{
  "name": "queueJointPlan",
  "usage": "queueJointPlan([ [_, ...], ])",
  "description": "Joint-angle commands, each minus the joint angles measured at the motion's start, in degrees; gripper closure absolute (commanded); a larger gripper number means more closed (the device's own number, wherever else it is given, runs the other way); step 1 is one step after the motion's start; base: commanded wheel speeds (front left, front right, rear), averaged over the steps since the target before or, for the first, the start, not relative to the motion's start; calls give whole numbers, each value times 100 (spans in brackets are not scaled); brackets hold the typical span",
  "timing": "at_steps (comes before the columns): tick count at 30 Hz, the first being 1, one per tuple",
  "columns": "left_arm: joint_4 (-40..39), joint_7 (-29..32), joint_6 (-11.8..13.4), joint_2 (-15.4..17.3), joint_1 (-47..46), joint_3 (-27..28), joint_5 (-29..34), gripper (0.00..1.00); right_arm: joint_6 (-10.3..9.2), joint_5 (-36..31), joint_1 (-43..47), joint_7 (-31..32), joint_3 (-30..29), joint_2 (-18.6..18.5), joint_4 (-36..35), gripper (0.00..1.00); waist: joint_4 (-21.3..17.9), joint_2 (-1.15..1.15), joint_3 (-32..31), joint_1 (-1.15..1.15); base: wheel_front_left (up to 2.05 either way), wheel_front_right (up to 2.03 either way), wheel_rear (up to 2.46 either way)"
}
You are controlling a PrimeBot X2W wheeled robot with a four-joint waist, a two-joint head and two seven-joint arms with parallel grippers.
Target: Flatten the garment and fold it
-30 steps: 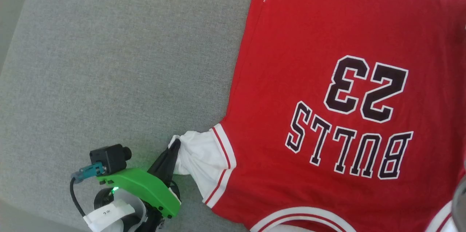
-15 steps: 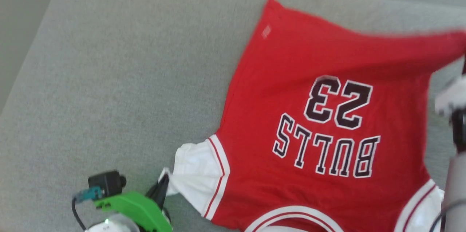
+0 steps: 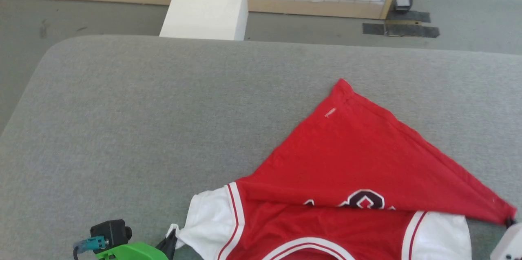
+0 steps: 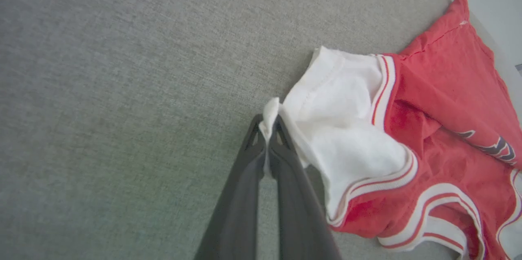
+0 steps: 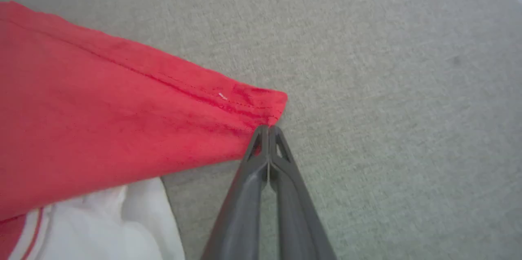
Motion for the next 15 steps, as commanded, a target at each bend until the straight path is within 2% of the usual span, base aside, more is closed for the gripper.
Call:
queueJointPlan([
  [1, -19, 33, 51, 52, 64, 1, -34, 100, -9, 59, 136, 253, 3, -5, -9, 100, -171, 0, -138, 0, 0, 0, 0],
  [5, -23, 53, 62, 59, 69, -20, -36, 100, -9, 76, 446, 1301, 20, -5, 48, 100, -202, 0, -157, 0, 0, 0, 0],
  [7, -14, 59, 58, 55, 65, -39, -40, 100, -9, 142, 539, 1669, 51, -5, 3, 100, -201, 0, -168, 0, 0, 0, 0],
  [9, 3, 63, 54, 52, 59, -60, -40, 100, -9, 183, 592, 1785, 35, -4, -111, 100, -191, 0, -187, 0, 0, 0, 0],
  [10, 9, 66, 51, 49, 58, -71, -42, 100, -9, 175, 603, 1759, 25, -4, -179, 85, -186, 0, -195, 0, 0, 0, 0],
  [11, 12, 68, 52, 45, 58, -83, -41, 100, -9, 169, 603, 1674, 46, -4, -277, 53, -179, 0, -205, 0, 0, 0, 0],
  [12, 14, 71, 54, 43, 59, -94, -39, 100, -9, 174, 571, 1495, 52, -4, -395, 0, -173, 0, -213, 0, 0, 0, 0],
  [15, 18, 76, 46, 44, 62, -116, -44, 100, -9, 171, 438, 864, 111, -4, -660, 0, -149, 0, -230, 0, 0, 0, 0],
])
